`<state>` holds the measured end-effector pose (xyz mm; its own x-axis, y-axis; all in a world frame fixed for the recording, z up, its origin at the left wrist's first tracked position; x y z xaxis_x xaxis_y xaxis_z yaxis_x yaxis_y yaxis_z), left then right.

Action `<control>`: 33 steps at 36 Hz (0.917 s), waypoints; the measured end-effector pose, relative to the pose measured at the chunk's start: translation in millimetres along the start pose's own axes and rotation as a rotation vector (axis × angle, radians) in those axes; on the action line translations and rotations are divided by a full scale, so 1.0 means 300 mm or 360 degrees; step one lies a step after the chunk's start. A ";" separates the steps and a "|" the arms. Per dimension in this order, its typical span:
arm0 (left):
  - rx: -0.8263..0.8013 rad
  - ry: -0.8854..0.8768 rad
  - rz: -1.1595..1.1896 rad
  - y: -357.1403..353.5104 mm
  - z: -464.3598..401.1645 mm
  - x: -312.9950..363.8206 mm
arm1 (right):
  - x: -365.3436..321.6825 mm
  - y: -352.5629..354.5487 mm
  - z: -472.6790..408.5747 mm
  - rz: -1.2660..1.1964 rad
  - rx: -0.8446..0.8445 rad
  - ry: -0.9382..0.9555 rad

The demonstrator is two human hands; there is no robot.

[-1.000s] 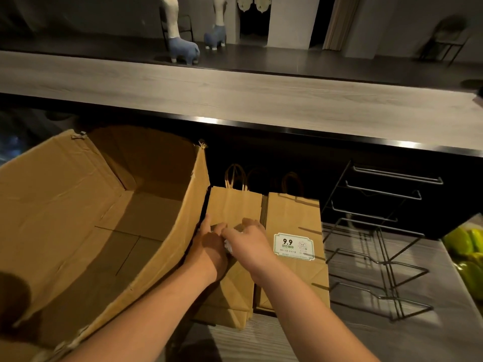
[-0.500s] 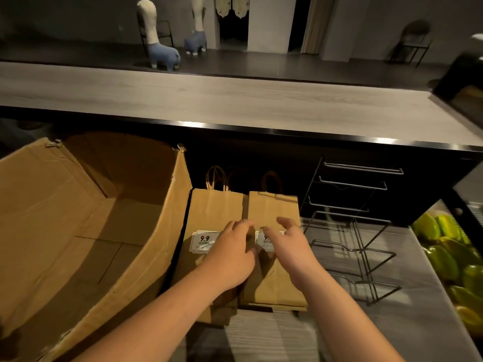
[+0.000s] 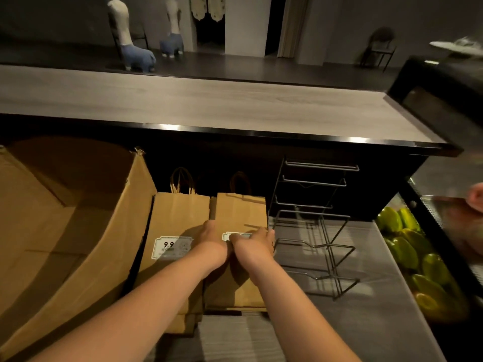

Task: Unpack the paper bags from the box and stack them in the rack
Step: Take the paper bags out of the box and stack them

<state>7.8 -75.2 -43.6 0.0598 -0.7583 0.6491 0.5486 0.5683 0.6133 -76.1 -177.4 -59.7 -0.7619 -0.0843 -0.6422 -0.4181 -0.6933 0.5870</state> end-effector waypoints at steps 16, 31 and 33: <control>-0.0050 0.0087 0.0196 0.004 -0.030 -0.009 | 0.006 0.027 -0.055 -0.0282 -0.0043 -0.0269; -0.0055 0.0029 0.0560 0.013 -0.026 -0.041 | 0.001 0.031 -0.034 -0.0336 -0.0154 -0.0118; -0.0051 0.0040 0.0522 0.010 -0.031 -0.037 | 0.005 0.032 -0.030 -0.0335 -0.0147 -0.0134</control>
<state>16.5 -68.1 -53.0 0.2580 -0.5446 0.7980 0.5227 0.7733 0.3587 -76.7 -190.6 -59.5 -0.7030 0.1264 -0.6999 -0.5278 -0.7522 0.3944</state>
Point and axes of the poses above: each hand's wrist, its own z-axis away from the middle knuckle, its own y-axis out of the back of the hand, x = y × z, the point moved 8 cm from there along -z, towards the middle knuckle, and after that the axes turned 5 degrees about z, right-handed, at the moved point
